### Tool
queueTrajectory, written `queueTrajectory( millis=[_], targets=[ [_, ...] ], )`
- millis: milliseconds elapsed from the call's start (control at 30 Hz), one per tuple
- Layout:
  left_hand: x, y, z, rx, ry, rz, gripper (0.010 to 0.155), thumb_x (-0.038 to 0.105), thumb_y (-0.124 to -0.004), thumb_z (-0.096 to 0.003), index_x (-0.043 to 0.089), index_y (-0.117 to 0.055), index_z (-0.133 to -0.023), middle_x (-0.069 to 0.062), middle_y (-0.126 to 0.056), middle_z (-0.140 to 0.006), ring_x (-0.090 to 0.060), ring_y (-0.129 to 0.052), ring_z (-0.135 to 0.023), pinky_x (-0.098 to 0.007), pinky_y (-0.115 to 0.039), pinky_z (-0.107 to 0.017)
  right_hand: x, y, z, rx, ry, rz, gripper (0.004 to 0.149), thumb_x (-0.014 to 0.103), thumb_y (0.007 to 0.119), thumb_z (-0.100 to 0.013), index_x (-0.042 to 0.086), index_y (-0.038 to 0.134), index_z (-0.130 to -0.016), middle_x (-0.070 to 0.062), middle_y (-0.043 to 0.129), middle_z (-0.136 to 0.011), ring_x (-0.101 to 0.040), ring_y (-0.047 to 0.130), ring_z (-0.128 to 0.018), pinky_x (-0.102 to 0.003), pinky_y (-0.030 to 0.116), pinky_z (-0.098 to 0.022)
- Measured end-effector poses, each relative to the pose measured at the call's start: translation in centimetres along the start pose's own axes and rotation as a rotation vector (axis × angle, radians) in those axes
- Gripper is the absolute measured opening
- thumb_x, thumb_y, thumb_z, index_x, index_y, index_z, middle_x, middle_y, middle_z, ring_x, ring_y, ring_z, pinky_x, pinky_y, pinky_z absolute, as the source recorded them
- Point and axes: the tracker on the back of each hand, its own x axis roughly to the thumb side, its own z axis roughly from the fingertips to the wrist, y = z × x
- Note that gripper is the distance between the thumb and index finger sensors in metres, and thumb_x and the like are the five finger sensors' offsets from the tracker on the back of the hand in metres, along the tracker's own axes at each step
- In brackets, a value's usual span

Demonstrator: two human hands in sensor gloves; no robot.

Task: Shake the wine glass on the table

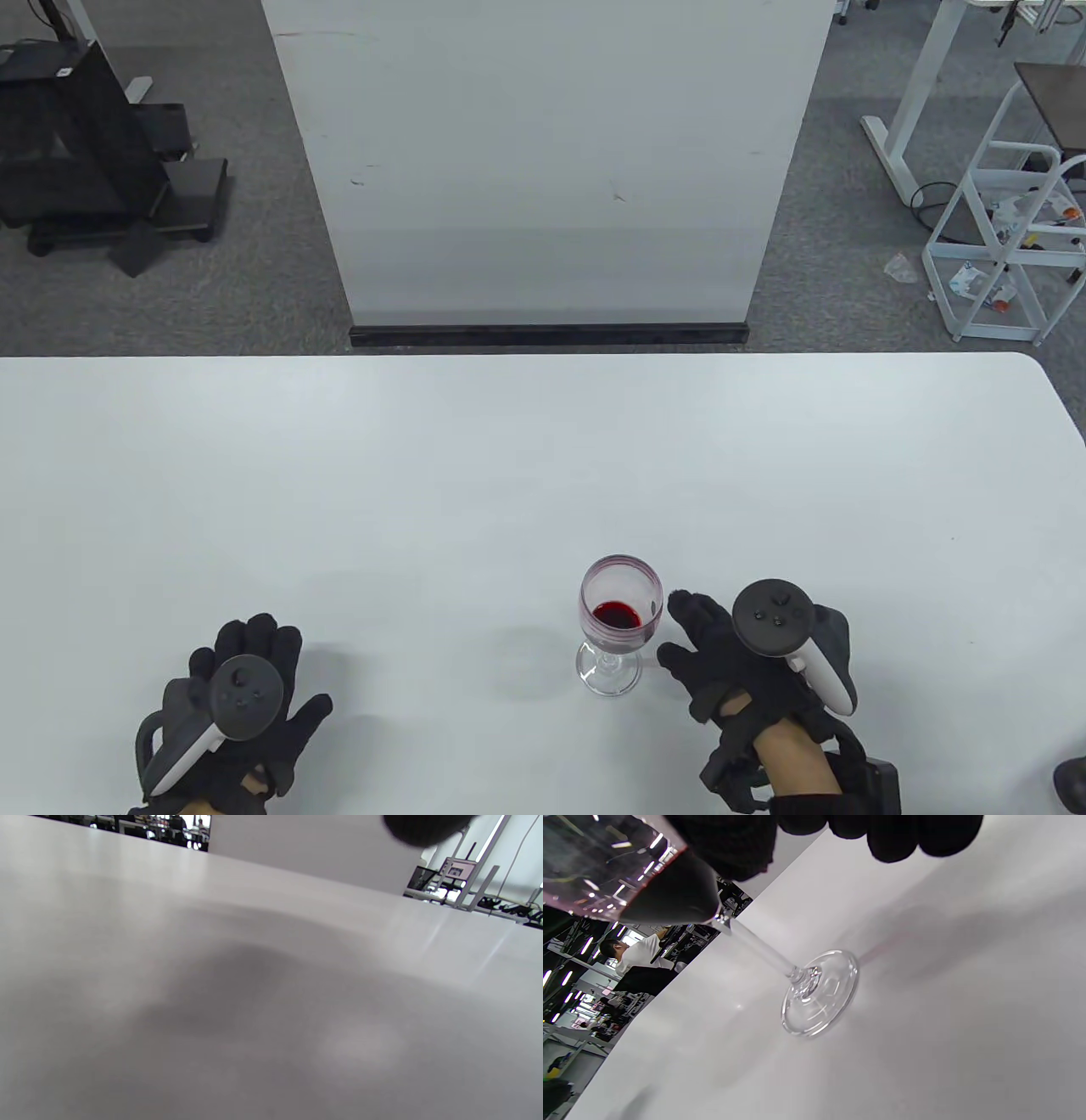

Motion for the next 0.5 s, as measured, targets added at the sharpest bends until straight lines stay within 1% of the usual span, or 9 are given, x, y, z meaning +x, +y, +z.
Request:
queueTrajectory(
  millis=[100, 233, 300, 367, 500],
  targets=[
    [0.0, 0.0, 0.0, -0.004, 0.000, 0.000, 0.080, 0.063, -0.057, -0.0450, 0.033, -0.013, -0.104, 0.003, -0.001, -0.113, -0.028, 0.006, -0.104, -0.049, 0.003, -0.073, -0.1, 1.4, -1.1, 0.050, -0.011, -0.090, 0.071, 0.039, 0.082, -0.048, 0.020, 0.045, -0.106, -0.011, 0.043, -0.113, -0.036, 0.071, -0.087, -0.045, 0.072, -0.056],
    [0.1, 0.0, 0.0, -0.011, -0.003, -0.002, 0.080, 0.063, -0.057, -0.0450, 0.033, -0.013, -0.104, 0.003, -0.001, -0.113, -0.028, 0.006, -0.104, -0.049, 0.003, -0.073, 0.2, 2.8, -2.0, 0.087, -0.010, -0.101, 0.069, 0.037, 0.083, -0.048, 0.023, 0.048, -0.105, -0.008, 0.045, -0.113, -0.034, 0.073, -0.085, -0.044, 0.073, -0.055],
    [0.1, 0.0, 0.0, -0.010, -0.004, -0.003, 0.080, 0.063, -0.057, -0.0450, 0.033, -0.013, -0.104, 0.003, -0.001, -0.113, -0.028, 0.006, -0.104, -0.049, 0.003, -0.073, 0.1, 3.3, -2.5, 0.114, -0.009, -0.145, 0.068, 0.037, 0.083, -0.048, 0.023, 0.048, -0.105, -0.009, 0.045, -0.113, -0.033, 0.076, -0.083, -0.042, 0.075, -0.053],
    [0.1, 0.0, 0.0, -0.008, -0.003, -0.001, 0.080, 0.064, -0.057, -0.0449, 0.033, -0.013, -0.104, 0.003, -0.001, -0.113, -0.028, 0.006, -0.104, -0.049, 0.003, -0.073, -0.1, 3.9, -3.0, 0.128, -0.008, -0.236, 0.067, 0.036, 0.083, -0.048, 0.022, 0.049, -0.104, -0.010, 0.046, -0.112, -0.032, 0.079, -0.080, -0.042, 0.076, -0.051],
    [0.1, 0.0, 0.0, -0.010, -0.002, -0.001, 0.080, 0.064, -0.057, -0.0450, 0.033, -0.013, -0.104, 0.003, -0.001, -0.113, -0.028, 0.006, -0.104, -0.049, 0.003, -0.073, -0.4, 4.7, -3.7, 0.165, -0.005, -0.340, 0.066, 0.035, 0.082, -0.049, 0.020, 0.049, -0.104, -0.012, 0.045, -0.112, -0.031, 0.081, -0.077, -0.040, 0.077, -0.049]
  ],
)
